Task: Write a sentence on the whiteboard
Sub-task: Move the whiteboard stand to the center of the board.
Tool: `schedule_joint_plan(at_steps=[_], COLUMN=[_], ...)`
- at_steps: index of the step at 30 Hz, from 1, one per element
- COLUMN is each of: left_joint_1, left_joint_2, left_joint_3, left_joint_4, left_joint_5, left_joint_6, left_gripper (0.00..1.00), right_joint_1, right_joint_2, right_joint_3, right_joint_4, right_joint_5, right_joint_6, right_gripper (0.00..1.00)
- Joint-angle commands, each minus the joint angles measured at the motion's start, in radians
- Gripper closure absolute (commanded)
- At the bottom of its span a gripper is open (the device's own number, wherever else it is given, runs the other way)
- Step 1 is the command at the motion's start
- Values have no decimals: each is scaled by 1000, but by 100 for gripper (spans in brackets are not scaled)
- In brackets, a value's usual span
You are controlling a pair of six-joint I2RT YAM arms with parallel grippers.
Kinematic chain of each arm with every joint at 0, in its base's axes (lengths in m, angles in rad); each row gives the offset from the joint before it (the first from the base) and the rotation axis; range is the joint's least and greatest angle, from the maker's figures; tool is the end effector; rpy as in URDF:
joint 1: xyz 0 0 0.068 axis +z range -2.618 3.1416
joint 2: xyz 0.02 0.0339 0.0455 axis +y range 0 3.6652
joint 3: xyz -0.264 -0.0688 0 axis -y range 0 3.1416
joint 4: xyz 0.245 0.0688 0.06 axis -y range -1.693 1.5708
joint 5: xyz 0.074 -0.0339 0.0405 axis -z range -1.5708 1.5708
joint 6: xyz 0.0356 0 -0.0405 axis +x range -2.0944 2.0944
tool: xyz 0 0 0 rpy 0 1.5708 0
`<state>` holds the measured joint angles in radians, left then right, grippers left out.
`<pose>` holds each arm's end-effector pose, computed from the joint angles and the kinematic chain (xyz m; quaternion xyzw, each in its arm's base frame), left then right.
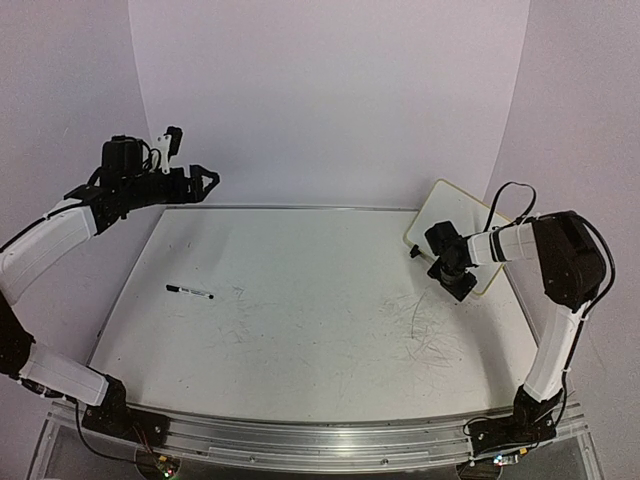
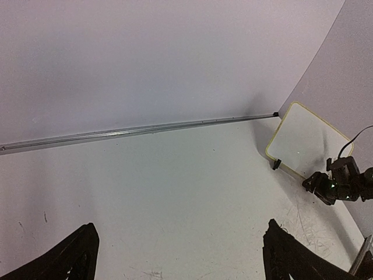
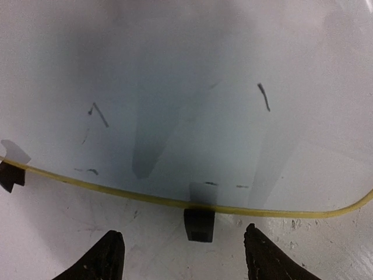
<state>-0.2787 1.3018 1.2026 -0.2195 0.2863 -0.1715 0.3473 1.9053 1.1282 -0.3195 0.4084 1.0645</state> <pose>0.2879 -0.0928 0.3696 0.1264 0.7964 -0.2421 0.5395 0.3547 0.1134 0.1389 0.3787 0.8746 -0.0008 0.3029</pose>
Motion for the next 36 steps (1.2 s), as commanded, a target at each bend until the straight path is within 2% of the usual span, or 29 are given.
schedule_joint_plan(at_steps=[1,5,14,19,24,30,36], left_joint_1=[1,2,2,2,3,2,2], left_joint_2=[-36,-44,-51,-52,-53,-51,-49], left_joint_3=[-5,-8,-12,-15,-17,-20,-21], left_joint_4=[17,19,22,26,27,27,29], left_joint_5=[5,4,3,2,2,-1,-1], left_joint_6=[22,23,24,26,26,29,29], left_gripper=[1,1,1,1,2,2,2], right_joint_1=[-29,-35,-35,-35,-35,-31,8], right_joint_2=[46,57,52,49,52,38,-25], right_joint_3=[36,30,15,5,-3,-21,-72], right_joint_4=[20,60,109,120,128,141,160], right_joint_5=[67,71,84,102,100,83,112], right_joint_6=[-9,-57,-76,-89,-110,-148,-269], right_gripper=[29,40,56,70,88,91,94])
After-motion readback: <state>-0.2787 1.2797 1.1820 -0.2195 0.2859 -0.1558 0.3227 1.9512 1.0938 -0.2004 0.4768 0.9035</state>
